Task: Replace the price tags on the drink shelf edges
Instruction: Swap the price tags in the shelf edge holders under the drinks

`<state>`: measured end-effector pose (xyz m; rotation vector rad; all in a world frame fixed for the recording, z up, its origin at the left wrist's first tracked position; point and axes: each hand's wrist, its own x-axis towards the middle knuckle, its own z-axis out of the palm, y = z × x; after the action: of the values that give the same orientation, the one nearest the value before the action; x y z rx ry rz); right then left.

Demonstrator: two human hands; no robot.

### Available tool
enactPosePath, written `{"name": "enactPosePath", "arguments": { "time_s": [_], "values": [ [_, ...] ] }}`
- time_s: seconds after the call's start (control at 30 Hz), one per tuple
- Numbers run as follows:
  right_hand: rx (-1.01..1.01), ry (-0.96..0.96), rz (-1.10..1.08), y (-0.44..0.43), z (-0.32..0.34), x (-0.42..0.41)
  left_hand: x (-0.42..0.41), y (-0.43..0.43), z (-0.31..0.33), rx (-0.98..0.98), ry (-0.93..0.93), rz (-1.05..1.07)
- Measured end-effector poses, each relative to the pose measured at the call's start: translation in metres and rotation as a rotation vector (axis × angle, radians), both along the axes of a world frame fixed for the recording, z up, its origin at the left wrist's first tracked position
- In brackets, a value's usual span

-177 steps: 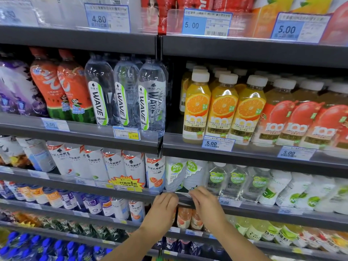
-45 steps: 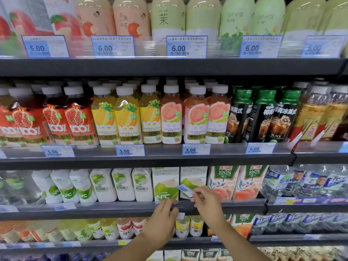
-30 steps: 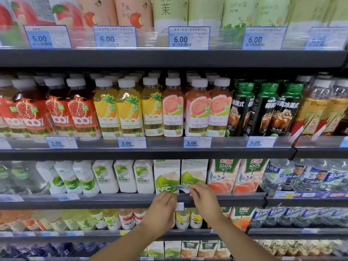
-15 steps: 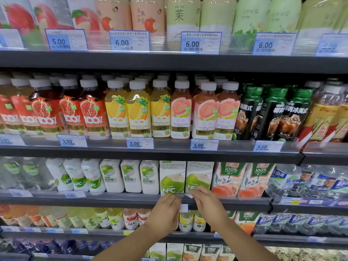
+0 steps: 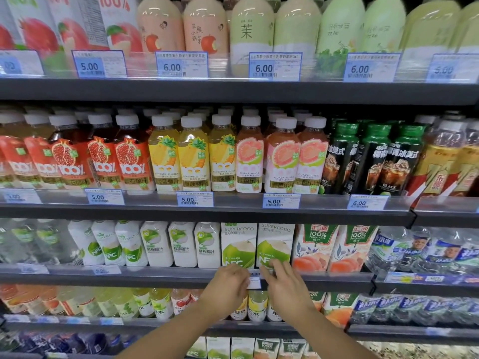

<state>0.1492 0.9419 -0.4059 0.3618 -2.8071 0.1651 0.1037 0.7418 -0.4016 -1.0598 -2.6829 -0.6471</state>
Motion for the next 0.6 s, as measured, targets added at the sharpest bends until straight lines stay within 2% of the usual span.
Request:
{"name": "enactPosePath", "arguments": {
  "time_s": [0.07,0.13,0.17,0.33,0.47,0.6],
  "values": [
    [-0.329,-0.070,-0.026,0.000,0.018,0.007,0.001,-0.001,0.021,0.068,-0.220,0.008],
    [-0.784,-0.303,-0.041,-0.005,0.046,0.014,0.003,-0.003,0.038,0.148,-0.397,-0.004],
    [-0.912,-0.370,-0.050,-0.009,0.058,0.016,0.003,-0.004,0.045,0.181,-0.429,-0.010],
    [-1.163,-0.419,-0.026,-0.017,0.087,0.028,0.007,-0.010,0.061,0.374,-0.506,0.021],
    [-1.192,-0.342,-0.011,-0.023,0.093,0.034,0.016,-0.011,0.072,0.490,-0.557,0.004],
    [-1.358,-0.278,-0.056,-0.025,0.101,0.038,0.023,-0.014,0.087,0.691,-0.631,0.005]
  ]
}}
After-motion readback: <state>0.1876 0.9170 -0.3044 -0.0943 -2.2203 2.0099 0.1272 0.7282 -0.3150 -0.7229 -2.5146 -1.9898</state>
